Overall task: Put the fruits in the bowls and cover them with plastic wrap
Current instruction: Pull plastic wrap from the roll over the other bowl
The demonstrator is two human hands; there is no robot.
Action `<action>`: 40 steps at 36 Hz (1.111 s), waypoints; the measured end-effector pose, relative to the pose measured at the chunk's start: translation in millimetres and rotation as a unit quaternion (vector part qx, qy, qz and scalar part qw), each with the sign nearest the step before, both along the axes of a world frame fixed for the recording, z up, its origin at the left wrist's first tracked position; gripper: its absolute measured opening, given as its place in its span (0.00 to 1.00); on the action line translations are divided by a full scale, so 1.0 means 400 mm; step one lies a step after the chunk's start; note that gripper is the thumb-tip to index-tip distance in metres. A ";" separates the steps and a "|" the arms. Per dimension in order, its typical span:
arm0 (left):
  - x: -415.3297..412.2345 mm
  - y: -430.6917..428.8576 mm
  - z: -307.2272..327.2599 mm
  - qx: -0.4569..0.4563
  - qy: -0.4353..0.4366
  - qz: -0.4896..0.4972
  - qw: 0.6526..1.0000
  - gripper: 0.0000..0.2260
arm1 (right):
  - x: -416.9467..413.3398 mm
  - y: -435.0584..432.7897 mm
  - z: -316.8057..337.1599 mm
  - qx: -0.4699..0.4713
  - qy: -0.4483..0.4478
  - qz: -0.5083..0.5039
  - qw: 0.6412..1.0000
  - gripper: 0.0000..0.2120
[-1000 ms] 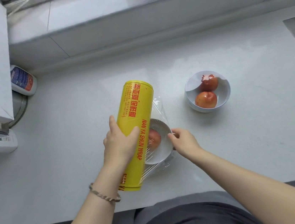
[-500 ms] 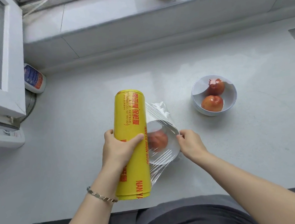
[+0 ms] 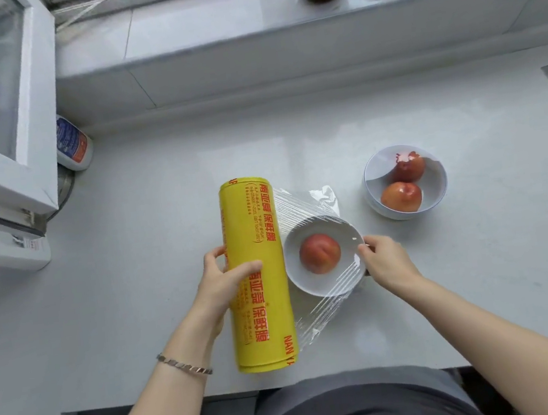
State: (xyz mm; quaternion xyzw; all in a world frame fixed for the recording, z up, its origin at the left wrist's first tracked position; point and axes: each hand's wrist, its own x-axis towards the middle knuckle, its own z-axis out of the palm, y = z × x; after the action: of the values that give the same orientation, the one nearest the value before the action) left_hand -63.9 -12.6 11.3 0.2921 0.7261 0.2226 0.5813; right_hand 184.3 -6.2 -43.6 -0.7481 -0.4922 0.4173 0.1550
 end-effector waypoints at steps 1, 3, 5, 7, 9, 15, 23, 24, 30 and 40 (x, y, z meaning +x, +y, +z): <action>-0.001 0.007 -0.002 -0.004 -0.009 0.001 1.000 0.33 | 0.002 0.001 -0.001 0.001 -0.001 0.003 1.000 0.12; 0.003 0.015 -0.004 -0.017 -0.041 0.004 0.999 0.39 | 0.006 0.002 -0.003 0.001 -0.002 0.009 1.000 0.12; 0.008 0.018 -0.008 -0.022 -0.063 0.010 0.998 0.40 | 0.009 0.001 -0.002 0.000 -0.002 0.011 1.000 0.12; 0.011 0.015 -0.015 -0.022 -0.063 0.013 0.998 0.41 | 0.013 0.001 0.002 0.000 -0.002 0.011 1.000 0.12; 0.013 0.008 -0.032 -0.014 -0.031 0.009 0.999 0.39 | 0.015 -0.003 0.006 -0.003 -0.005 0.009 1.000 0.12; 0.034 -0.017 -0.068 0.057 0.158 0.016 0.986 0.39 | 0.026 -0.022 0.009 -0.002 -0.051 0.014 0.999 0.18; 0.027 -0.058 -0.075 0.055 0.333 -0.034 0.941 0.47 | 0.043 -0.029 0.015 -0.006 -0.069 0.026 0.997 0.16; 0.028 -0.062 -0.076 0.052 0.340 -0.041 0.938 0.47 | 0.046 -0.030 0.015 -0.009 -0.070 0.025 0.997 0.16; 0.037 -0.070 -0.080 0.021 0.379 -0.075 0.922 0.48 | 0.065 -0.044 0.025 -0.010 -0.059 -0.001 0.998 0.17; 0.022 -0.035 -0.100 0.171 0.444 -0.214 0.853 0.37 | -0.099 0.052 0.088 0.161 -0.081 0.176 0.968 0.17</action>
State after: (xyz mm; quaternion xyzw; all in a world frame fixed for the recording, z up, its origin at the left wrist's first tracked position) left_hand -55.3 -26.8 -28.5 0.6030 0.7769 0.0597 0.1710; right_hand 144.7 14.8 -8.5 -0.6460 -0.6877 0.2919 0.1569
